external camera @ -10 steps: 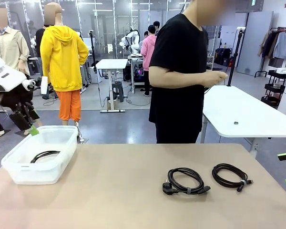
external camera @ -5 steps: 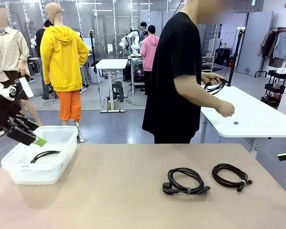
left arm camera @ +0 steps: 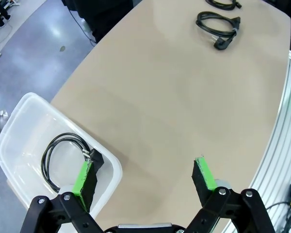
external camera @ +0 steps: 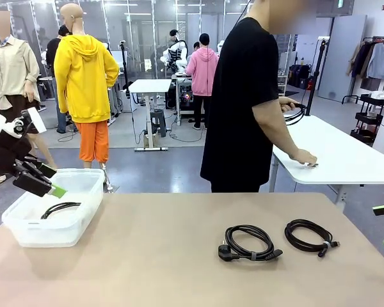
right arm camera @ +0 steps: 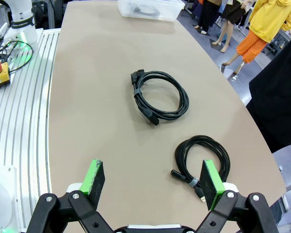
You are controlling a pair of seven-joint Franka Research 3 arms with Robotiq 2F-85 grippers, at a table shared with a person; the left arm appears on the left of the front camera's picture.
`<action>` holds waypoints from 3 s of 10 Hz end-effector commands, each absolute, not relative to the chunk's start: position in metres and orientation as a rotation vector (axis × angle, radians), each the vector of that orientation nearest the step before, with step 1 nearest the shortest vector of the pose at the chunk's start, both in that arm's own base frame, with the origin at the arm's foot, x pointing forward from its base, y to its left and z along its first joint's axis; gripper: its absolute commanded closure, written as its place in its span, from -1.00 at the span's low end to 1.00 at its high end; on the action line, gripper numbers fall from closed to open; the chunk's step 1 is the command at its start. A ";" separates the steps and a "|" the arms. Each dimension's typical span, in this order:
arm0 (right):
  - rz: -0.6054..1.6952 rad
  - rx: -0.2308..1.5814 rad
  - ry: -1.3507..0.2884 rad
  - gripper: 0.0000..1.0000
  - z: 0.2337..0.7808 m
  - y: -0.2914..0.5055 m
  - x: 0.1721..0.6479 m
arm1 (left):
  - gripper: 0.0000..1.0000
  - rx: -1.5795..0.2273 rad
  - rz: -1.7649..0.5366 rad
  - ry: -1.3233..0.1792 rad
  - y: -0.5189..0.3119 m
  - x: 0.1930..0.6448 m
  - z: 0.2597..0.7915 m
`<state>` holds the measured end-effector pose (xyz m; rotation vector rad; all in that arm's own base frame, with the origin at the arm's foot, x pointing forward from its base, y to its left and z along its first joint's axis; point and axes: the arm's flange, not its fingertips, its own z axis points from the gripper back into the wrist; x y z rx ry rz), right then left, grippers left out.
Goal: Organize and store the cables.
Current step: Place the Power Cable into the Organizing box.
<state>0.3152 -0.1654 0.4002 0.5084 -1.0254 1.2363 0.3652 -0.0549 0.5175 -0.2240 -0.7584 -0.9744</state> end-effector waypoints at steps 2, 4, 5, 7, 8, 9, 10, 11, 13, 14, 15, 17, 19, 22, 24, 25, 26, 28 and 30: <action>1.220 0.518 -1.019 -1.00 0.404 -0.164 0.314 | -1.00 -0.199 -0.960 -0.760 -0.054 0.364 0.521; 1.220 0.518 -1.019 -1.00 0.404 -0.164 0.314 | -1.00 -0.199 -0.960 -0.760 -0.054 0.364 0.521; 1.220 0.518 -1.019 -1.00 0.404 -0.164 0.314 | -1.00 -0.199 -0.960 -0.760 -0.054 0.364 0.521; 1.236 0.509 -1.025 -1.00 0.400 -0.165 0.315 | -1.00 -0.199 -0.960 -0.760 -0.054 0.364 0.521; 1.326 0.425 -0.890 -1.00 0.418 -0.137 0.319 | -1.00 -0.199 -0.960 -0.760 -0.054 0.364 0.521; 1.348 0.412 -0.800 -1.00 0.432 -0.106 0.327 | -1.00 -0.199 -0.960 -0.760 -0.054 0.364 0.521; 1.403 0.393 -0.701 -1.00 0.443 -0.073 0.332 | -1.00 -0.199 -0.960 -0.760 -0.054 0.364 0.521; 1.436 0.347 -0.601 -1.00 0.450 -0.042 0.340 | -1.00 -0.199 -0.960 -0.760 -0.054 0.364 0.521; 1.484 0.243 -0.498 -1.00 0.460 0.009 0.353 | -1.00 -0.199 -0.960 -0.760 -0.054 0.364 0.521; 1.516 0.215 -0.445 -1.00 0.460 0.031 0.356 | -1.00 -0.199 -0.960 -0.760 -0.054 0.364 0.521; 1.514 0.237 -0.418 -1.00 0.462 0.049 0.363 | -1.00 -0.199 -0.960 -0.760 -0.054 0.364 0.521; 1.512 0.223 -0.306 -1.00 0.451 0.087 0.380 | -1.00 -0.199 -0.960 -0.760 -0.054 0.364 0.521; 1.498 0.233 -0.244 -1.00 0.435 0.117 0.394 | -1.00 -0.199 -0.960 -0.760 -0.054 0.364 0.521; 1.457 0.160 -0.191 -1.00 0.388 0.159 0.422 | -1.00 -0.199 -0.960 -0.760 -0.054 0.364 0.521; 1.432 0.176 -0.165 -1.00 0.353 0.168 0.437 | -1.00 -0.199 -0.960 -0.760 -0.054 0.364 0.521; 1.421 0.171 -0.156 -1.00 0.338 0.166 0.444 | -1.00 -0.199 -0.960 -0.760 -0.054 0.364 0.521; 1.409 0.168 -0.154 -1.00 0.332 0.164 0.447 | -1.00 -0.199 -0.960 -0.760 -0.054 0.364 0.521; 1.398 0.160 -0.142 -1.00 0.323 0.161 0.450 | -1.00 -0.199 -0.960 -0.760 -0.054 0.364 0.521; 1.400 0.182 -0.122 -1.00 0.311 0.165 0.452 | -1.00 -0.199 -0.960 -0.760 -0.054 0.364 0.521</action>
